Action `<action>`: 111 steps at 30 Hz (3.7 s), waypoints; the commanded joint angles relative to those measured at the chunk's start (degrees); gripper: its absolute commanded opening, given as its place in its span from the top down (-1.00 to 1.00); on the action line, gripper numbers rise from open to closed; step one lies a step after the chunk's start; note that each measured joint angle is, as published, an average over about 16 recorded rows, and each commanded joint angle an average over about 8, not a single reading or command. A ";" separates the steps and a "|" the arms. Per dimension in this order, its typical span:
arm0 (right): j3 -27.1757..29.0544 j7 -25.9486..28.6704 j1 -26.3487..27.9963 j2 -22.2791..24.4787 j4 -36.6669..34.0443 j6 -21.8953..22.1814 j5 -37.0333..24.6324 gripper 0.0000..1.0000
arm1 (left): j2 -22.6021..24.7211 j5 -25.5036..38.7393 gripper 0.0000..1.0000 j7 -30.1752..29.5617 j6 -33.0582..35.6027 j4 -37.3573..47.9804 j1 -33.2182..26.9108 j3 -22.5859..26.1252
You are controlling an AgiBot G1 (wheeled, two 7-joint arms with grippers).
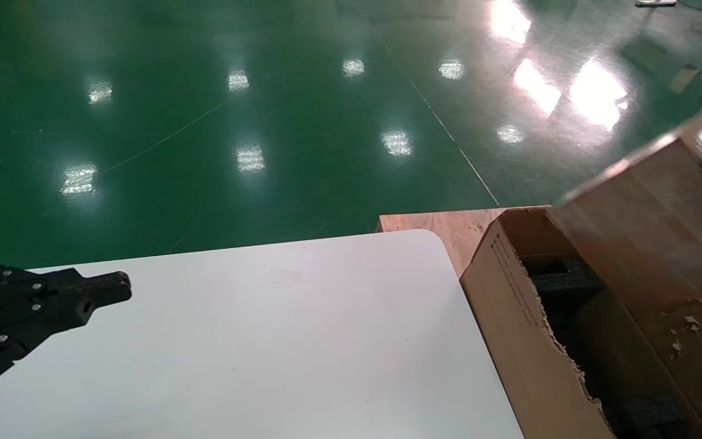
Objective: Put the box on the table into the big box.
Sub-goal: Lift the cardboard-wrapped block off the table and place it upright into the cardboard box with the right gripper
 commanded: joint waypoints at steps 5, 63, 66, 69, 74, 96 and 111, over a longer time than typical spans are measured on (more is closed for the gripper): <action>-11.02 -2.61 4.27 3.72 -0.71 7.13 1.74 1.00 | 0.00 0.00 1.00 0.00 0.00 0.00 0.00 0.00; -56.25 -16.54 35.17 -5.22 -32.61 11.74 10.55 1.00 | -0.01 -0.02 1.00 0.01 -0.01 0.00 -0.01 0.02; -57.93 -16.73 36.68 -5.79 -33.00 12.17 10.74 1.00 | -0.01 -0.02 1.00 0.01 -0.01 0.00 -0.01 0.03; -60.00 -17.01 38.69 -6.40 -33.01 12.69 11.10 1.00 | -0.01 -0.02 1.00 0.01 -0.01 0.00 -0.01 0.03; -64.00 -17.69 42.77 -7.46 -32.84 13.63 11.89 1.00 | -0.01 -0.02 1.00 0.01 -0.01 0.00 -0.01 0.03; -70.72 -18.18 45.58 -8.57 -34.89 11.35 15.01 1.00 | -0.01 -0.03 1.00 0.02 -0.01 0.00 -0.01 0.04; -66.82 -19.68 42.54 -8.33 -35.71 10.13 15.16 1.00 | -0.02 -0.03 1.00 0.02 -0.02 0.00 -0.01 0.04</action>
